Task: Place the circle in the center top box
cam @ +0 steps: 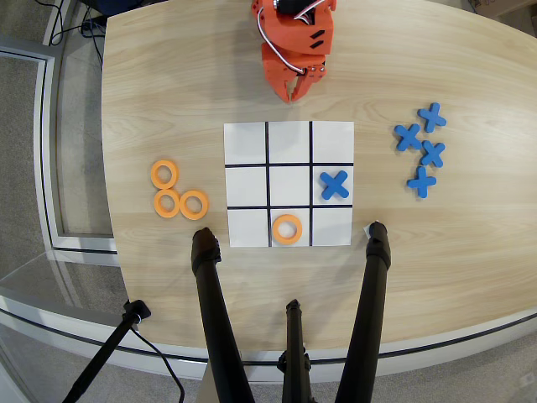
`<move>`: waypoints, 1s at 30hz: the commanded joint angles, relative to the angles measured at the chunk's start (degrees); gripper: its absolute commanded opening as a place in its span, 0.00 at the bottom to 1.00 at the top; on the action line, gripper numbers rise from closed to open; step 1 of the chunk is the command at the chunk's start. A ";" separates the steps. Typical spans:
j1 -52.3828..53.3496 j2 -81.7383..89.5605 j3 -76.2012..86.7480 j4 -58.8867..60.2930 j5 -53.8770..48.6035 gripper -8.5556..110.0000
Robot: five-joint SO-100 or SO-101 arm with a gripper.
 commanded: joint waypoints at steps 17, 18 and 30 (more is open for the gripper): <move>56.43 2.37 3.25 -0.26 0.26 0.07; 60.29 2.37 3.25 -0.35 0.26 0.07; 88.07 2.37 3.25 -0.18 0.79 0.07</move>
